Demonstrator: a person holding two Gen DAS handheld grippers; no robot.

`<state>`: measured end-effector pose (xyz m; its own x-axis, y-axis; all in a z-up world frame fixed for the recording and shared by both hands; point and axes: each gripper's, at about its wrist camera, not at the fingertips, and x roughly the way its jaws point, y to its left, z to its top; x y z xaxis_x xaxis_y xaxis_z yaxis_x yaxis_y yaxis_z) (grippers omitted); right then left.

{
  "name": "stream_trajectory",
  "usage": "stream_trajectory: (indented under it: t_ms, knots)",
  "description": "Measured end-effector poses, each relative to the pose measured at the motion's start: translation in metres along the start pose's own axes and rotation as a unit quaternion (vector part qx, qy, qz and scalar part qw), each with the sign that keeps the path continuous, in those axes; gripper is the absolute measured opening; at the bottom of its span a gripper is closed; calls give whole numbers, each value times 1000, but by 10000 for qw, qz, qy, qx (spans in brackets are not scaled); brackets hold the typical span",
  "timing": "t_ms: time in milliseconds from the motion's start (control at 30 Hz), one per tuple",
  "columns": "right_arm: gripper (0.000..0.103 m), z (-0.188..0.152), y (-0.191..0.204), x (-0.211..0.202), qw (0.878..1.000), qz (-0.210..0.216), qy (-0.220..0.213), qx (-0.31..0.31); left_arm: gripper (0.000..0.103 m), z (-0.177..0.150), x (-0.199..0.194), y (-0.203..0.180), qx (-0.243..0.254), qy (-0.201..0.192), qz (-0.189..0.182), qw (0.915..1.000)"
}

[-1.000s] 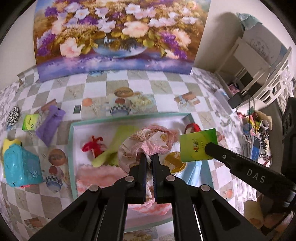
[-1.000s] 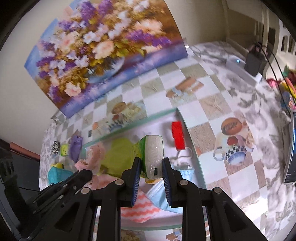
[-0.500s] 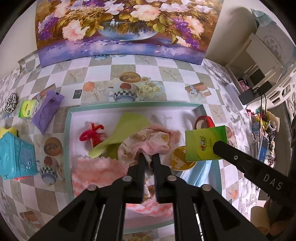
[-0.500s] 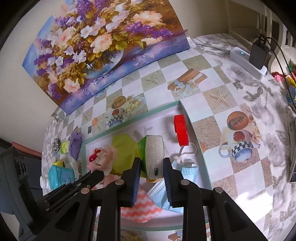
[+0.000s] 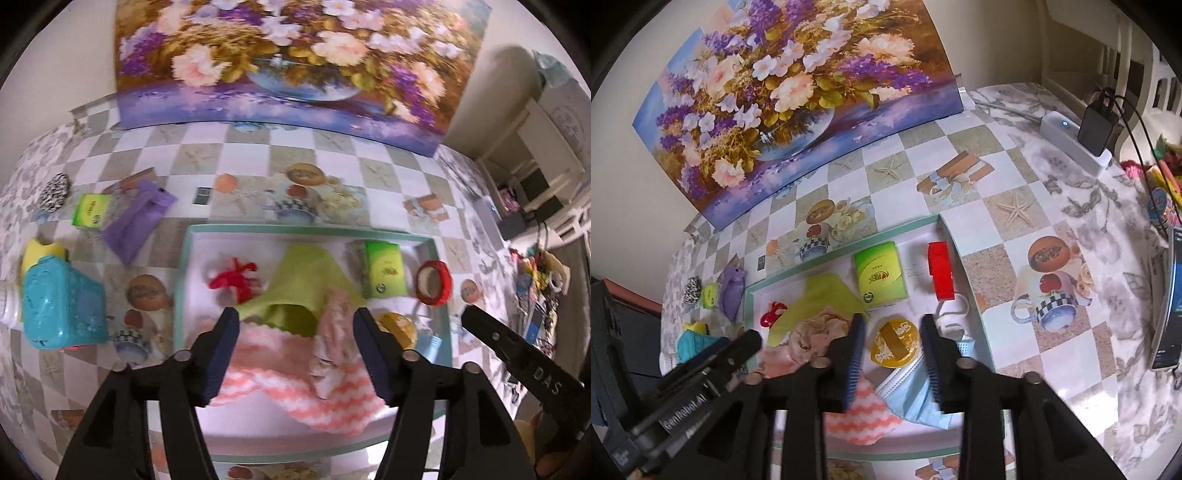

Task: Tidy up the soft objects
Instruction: 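Open the right gripper over the tray while the left gripper releases the pink cloth, then move both open grippers away from the tray toward the loose pile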

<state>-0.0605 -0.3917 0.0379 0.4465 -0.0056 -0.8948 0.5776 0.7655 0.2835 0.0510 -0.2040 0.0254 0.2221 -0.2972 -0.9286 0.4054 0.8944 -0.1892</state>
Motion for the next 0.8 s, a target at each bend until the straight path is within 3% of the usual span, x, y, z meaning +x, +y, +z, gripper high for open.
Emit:
stream_trajectory:
  t_ms: [67,133,333,400,533,800]
  knots:
    - [63,0,2,2,9999,-98,9,-72,75,1,1,8,-83,2,73,9999]
    - [64,0,4,4,9996,-199,27,-173,80,2,3,14,-143,-15,171,9998]
    - [83,-1,11,8,9978,-513,34,-410,96,5,6,32,-408,-50,304,9987]
    - [101,-1,12,9,9972,-577,20,-477,97,6,7,38,-517,-94,339,9980]
    - [103,-3,18,12,9945,-811,-4,-670,98,7,7,47,-626,-169,397,9971]
    - [103,-3,17,15,9951,-800,9,-586,100,10,3,60,-713,-237,488,9960]
